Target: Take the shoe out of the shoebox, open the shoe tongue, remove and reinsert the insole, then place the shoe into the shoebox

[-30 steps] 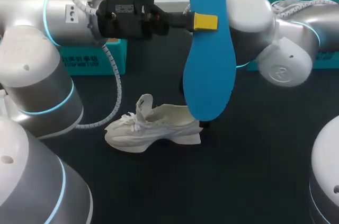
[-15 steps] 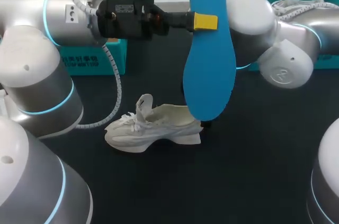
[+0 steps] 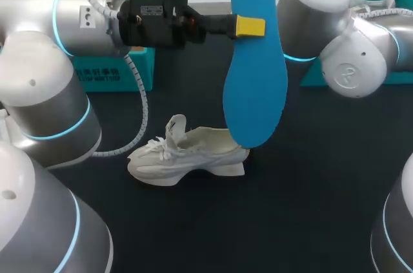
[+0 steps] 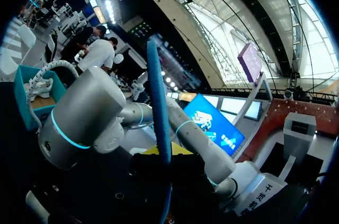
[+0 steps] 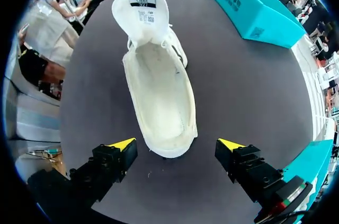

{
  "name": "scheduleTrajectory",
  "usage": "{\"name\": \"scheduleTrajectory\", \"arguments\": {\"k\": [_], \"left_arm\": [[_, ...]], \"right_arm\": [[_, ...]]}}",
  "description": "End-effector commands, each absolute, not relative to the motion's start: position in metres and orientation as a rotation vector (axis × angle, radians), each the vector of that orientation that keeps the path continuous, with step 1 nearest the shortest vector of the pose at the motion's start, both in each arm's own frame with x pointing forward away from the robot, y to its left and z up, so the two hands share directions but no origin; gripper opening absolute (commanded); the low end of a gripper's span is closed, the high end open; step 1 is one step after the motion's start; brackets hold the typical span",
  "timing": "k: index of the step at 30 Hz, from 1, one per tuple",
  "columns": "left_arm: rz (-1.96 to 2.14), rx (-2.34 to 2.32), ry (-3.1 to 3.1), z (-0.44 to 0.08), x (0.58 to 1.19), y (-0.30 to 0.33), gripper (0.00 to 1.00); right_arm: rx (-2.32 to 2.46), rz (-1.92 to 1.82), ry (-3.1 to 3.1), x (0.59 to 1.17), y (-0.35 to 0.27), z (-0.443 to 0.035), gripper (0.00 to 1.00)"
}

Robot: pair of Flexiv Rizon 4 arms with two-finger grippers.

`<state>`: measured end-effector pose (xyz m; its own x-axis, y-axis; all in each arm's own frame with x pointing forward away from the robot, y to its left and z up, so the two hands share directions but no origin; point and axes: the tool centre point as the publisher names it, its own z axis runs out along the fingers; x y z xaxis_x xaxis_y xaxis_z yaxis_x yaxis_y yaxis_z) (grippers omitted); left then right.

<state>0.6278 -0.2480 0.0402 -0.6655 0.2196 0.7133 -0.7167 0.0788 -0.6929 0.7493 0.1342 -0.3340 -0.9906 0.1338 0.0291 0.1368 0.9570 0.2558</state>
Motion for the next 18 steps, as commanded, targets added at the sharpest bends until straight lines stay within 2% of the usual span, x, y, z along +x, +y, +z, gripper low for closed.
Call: {"name": "scheduleTrajectory", "arguments": {"k": [1, 18], "left_arm": [[1.678, 0.503, -1.650, 0.039, 0.627, -0.248, 0.00], [1.678, 0.503, -1.650, 0.039, 0.627, -0.248, 0.00]], "right_arm": [[-0.213, -0.470, -3.083, 0.754, 0.138, -0.333, 1.00], [-0.061, -0.574, -3.054, 0.754, 0.208, -0.351, 1.00]]}}
